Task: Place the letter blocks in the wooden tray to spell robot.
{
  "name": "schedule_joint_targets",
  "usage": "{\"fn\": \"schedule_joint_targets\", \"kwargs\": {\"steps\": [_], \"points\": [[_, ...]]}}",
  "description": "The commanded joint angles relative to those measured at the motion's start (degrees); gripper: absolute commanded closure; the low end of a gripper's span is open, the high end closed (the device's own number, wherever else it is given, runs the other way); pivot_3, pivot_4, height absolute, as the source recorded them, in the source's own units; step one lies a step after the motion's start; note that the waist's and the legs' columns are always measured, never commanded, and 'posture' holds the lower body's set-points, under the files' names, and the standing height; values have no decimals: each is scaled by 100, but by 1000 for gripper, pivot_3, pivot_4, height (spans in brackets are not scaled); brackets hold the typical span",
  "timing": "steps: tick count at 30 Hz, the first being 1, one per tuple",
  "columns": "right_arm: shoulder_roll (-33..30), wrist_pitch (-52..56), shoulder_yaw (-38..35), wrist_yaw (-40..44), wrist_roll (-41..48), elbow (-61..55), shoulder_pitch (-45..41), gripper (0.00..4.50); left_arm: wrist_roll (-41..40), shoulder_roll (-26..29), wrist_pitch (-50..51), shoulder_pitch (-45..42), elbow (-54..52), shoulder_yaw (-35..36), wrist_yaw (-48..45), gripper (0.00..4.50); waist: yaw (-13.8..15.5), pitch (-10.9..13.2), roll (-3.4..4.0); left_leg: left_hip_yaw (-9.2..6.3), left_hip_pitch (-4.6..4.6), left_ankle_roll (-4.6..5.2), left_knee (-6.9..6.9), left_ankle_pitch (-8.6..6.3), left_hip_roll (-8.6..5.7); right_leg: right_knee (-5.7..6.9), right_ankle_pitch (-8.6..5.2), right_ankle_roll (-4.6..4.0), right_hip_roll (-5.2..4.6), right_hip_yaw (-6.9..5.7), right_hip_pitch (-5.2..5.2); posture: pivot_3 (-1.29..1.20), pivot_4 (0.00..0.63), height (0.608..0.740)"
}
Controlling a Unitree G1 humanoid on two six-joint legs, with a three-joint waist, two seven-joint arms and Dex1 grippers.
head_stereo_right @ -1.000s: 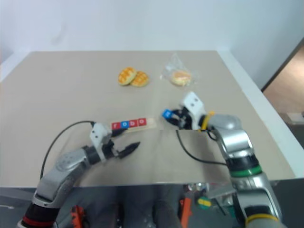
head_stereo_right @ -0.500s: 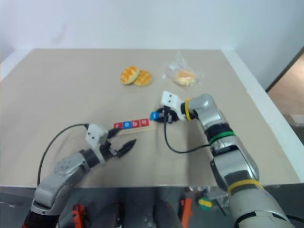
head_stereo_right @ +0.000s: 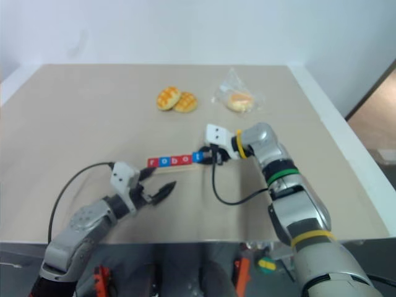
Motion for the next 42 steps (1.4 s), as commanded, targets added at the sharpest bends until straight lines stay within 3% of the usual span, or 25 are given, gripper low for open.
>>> {"fn": "schedule_joint_targets", "kwargs": {"steps": [1, 23, 24, 42], "points": [[112, -95, -118, 112, -15, 6, -161, 3321, -53, 5, -19, -35, -218, 84, 21, 0, 0, 0, 0, 0, 1, 0, 0, 0, 0, 0, 0, 0, 0, 0, 0, 0, 150, 740], [185, 14, -234, 95, -137, 219, -179, 3321, -21, -34, -13, -50, -173, 29, 47, 0, -4, 0, 0, -1, 6, -1, 1, 0, 5, 2, 2, -4, 5, -1, 4, 0, 150, 740], [194, 53, -242, 120, -135, 232, -191, 2821, -20, -37, -12, -36, -182, 25, 52, 0, -4, 0, 0, 0, 6, -1, 1, 0, 5, 2, 2, -4, 5, -1, 4, 0, 150, 740], [294, 919, -488, 182, 27, 172, -324, 2821, -24, -68, -14, -76, -129, 22, 47, 0, -6, 0, 0, 2, 14, -3, 1, 2, 7, 4, 4, -6, 8, 2, 8, 0, 150, 740]]}}
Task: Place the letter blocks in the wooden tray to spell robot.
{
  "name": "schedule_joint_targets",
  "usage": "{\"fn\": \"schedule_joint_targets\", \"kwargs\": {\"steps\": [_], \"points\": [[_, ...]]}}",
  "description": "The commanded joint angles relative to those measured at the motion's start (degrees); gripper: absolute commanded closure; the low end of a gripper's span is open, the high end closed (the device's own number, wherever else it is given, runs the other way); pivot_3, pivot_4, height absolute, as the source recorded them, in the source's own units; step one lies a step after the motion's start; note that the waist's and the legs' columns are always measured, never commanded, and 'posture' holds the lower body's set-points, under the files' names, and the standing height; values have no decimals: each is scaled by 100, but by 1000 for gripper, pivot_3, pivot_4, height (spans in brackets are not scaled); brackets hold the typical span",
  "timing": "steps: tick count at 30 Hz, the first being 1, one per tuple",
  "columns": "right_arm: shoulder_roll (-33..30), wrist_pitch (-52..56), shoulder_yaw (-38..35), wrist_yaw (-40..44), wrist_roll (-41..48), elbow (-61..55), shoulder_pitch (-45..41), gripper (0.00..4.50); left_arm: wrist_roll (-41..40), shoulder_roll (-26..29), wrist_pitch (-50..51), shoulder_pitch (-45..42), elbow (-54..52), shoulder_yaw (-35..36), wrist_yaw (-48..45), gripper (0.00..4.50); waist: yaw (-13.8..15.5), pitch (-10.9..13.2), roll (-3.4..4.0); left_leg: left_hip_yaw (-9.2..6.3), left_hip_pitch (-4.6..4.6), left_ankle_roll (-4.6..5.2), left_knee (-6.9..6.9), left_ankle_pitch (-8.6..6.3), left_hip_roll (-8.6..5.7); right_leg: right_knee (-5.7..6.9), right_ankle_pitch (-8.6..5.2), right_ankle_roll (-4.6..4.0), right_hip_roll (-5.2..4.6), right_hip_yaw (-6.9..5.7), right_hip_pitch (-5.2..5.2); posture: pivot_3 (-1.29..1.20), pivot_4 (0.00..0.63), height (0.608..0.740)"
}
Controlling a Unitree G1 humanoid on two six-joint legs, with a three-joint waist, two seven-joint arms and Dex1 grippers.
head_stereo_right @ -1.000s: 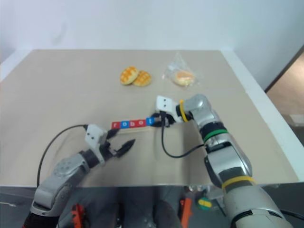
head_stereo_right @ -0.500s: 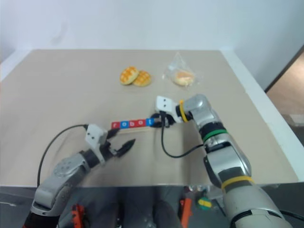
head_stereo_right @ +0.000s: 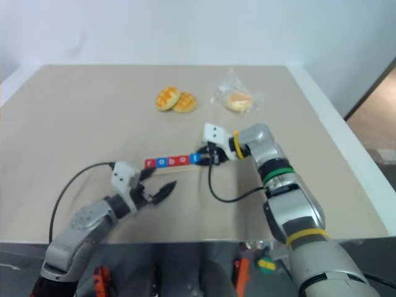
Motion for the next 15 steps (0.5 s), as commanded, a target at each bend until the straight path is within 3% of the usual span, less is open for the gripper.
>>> {"fn": "schedule_joint_targets", "kwargs": {"steps": [1, 15], "points": [[16, 255, -160, -5, 81, -105, -184, 2821, -31, -10, -51, -60, -139, 37, -2, 0, 0, 0, 0, 0, 0, 0, 0, 0, 0, 0, 0, 0, 0, 0, 0, 0, 150, 740], [24, 72, -126, 284, 42, -208, -186, 2821, -16, 13, -126, -52, -93, 53, -72, 0, 0, 0, 0, -1, -2, 0, 0, 0, -1, 0, -1, 2, 0, 0, -1, 0, 150, 740]]}}
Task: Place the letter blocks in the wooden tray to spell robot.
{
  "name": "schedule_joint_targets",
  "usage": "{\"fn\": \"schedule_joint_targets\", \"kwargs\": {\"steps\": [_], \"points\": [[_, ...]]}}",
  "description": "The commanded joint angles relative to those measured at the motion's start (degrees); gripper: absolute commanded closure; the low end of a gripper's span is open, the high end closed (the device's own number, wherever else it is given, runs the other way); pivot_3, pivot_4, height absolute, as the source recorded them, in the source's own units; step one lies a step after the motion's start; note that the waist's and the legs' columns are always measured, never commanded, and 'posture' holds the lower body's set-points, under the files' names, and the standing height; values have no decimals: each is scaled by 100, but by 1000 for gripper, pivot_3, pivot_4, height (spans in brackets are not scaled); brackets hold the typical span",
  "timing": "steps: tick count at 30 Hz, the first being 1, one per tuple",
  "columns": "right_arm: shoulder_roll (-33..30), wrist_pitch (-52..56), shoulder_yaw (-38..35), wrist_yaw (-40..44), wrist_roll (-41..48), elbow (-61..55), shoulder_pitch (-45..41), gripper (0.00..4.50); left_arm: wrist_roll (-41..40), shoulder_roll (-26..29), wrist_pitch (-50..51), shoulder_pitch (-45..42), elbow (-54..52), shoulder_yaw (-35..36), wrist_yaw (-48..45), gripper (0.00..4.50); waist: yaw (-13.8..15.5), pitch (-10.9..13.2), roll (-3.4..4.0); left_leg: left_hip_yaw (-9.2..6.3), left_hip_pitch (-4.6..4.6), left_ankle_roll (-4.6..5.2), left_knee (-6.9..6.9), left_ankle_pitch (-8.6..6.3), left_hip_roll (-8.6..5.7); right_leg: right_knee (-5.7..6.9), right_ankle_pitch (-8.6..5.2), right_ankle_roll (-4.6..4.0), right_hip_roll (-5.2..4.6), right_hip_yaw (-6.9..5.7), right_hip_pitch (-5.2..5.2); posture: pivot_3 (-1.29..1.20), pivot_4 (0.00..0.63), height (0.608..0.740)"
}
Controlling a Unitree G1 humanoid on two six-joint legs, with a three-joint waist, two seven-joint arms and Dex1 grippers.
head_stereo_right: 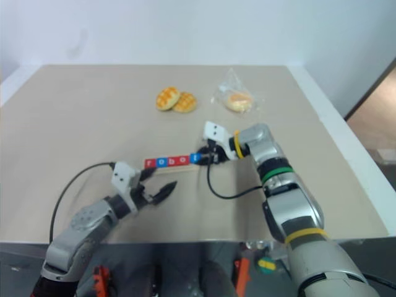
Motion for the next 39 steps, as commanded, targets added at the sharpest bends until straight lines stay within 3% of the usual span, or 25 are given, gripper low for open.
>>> {"fn": "schedule_joint_targets", "kwargs": {"steps": [1, 39], "points": [[10, -69, -71, 218, 58, -198, -176, 2821, -12, 16, -122, -57, -90, 52, -41, 0, 0, 0, 0, 0, 0, 0, 0, 0, 0, 0, 0, 0, 0, 0, 0, 0, 150, 740], [70, -186, -22, 425, -109, 12, -174, 2821, -319, -149, -252, 39, -225, 232, -90, 0, 1, 0, 0, 0, -2, 0, 0, 0, 0, 0, 0, 0, -1, 0, -1, 0, 150, 740]]}}
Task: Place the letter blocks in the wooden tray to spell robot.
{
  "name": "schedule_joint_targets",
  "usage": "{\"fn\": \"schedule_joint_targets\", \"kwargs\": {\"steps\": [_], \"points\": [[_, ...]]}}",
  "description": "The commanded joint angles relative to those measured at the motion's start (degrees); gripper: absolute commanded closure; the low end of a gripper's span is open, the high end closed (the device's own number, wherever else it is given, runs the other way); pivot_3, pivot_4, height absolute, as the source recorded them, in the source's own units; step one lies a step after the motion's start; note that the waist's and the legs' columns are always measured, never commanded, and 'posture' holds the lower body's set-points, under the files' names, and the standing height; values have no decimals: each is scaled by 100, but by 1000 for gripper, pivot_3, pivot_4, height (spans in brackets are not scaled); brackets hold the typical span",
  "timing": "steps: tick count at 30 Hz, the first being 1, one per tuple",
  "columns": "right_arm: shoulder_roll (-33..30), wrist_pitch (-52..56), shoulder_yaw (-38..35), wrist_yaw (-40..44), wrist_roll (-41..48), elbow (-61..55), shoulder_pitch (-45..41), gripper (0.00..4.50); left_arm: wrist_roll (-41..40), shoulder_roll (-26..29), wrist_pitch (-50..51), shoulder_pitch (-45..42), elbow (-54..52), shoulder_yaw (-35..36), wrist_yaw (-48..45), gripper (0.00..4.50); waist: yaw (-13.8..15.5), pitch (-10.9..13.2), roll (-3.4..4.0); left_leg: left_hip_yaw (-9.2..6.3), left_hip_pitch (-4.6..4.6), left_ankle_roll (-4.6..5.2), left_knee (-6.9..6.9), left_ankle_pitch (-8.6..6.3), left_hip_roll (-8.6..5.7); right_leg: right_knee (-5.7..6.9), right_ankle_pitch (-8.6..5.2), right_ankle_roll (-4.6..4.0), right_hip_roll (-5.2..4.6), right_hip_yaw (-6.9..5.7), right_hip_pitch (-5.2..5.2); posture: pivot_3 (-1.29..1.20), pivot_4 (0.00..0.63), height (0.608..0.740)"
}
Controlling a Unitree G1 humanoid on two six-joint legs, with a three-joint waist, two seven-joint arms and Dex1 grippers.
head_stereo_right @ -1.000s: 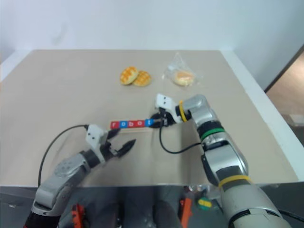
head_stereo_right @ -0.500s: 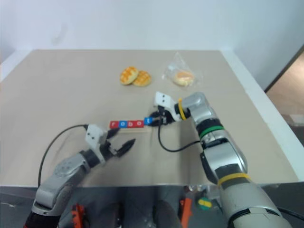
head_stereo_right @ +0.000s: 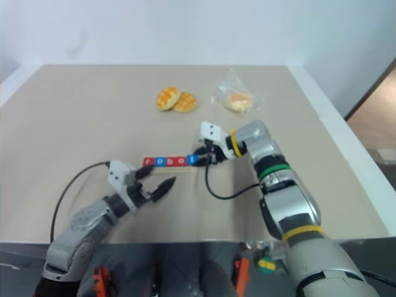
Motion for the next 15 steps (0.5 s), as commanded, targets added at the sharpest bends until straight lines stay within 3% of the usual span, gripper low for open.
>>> {"fn": "schedule_joint_targets", "kwargs": {"steps": [1, 15], "points": [[-41, -112, -25, 84, -6, -117, 1, 2821, -65, 55, -63, 14, -302, 41, -57, 0, 0, 0, 0, 0, 0, 0, 0, 0, 0, 0, 0, 0, 0, 0, 0, 0, 150, 740], [-149, -56, -104, 286, 73, -161, -97, 2821, -10, 109, 10, 62, -392, -42, -50, 0, 1, 0, 0, 0, 0, 0, 0, 0, 0, 0, 0, 0, 0, -1, 0, 0, 150, 740]]}}
